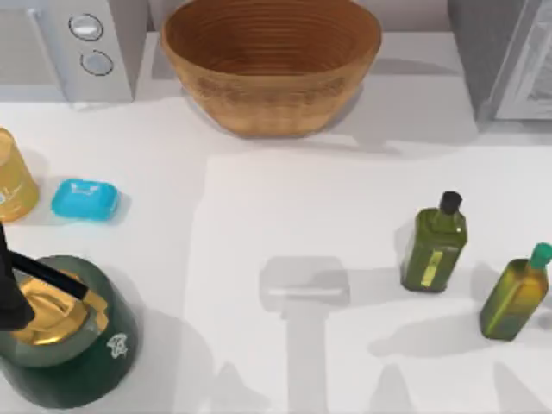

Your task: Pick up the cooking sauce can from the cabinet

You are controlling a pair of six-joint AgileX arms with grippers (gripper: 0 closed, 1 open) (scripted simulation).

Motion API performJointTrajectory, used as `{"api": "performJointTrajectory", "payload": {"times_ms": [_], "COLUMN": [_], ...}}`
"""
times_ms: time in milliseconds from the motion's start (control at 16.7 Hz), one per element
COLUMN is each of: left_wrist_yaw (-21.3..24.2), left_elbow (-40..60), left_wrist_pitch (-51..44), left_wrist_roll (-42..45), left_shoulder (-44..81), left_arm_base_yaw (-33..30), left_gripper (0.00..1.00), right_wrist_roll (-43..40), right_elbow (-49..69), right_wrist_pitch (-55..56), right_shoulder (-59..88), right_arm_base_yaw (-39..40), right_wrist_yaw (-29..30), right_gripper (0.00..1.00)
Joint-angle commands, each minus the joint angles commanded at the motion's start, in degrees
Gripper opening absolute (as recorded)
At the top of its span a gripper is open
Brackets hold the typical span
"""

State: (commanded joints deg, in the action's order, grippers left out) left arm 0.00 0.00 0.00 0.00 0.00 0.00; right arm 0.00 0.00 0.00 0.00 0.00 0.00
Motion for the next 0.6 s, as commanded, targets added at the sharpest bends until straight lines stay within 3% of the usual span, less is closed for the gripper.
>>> {"api": "performJointTrajectory", "payload": {"times_ms": [300,600], "left_wrist_yaw": [0.00,0.00], "left_elbow": [0.00,0.00], "left_wrist_pitch": [0.00,0.00], "left_wrist_roll": [0.00,0.00], "left_shoulder": [0.00,0.00], "left_arm_base_yaw": [0.00,0.00], "left_gripper": [1.00,1.00], "right_wrist_roll": [0.08,0.30], "right_elbow": [3.65,21.16], "right_wrist_pitch": [-0.80,-5.06], "right_shoulder": [3.11,17.06], "right_arm_base_yaw": [0.63,2.66], "right_wrist_yaw": [0.33,2.36], "right_gripper": [1.00,1.00]}}
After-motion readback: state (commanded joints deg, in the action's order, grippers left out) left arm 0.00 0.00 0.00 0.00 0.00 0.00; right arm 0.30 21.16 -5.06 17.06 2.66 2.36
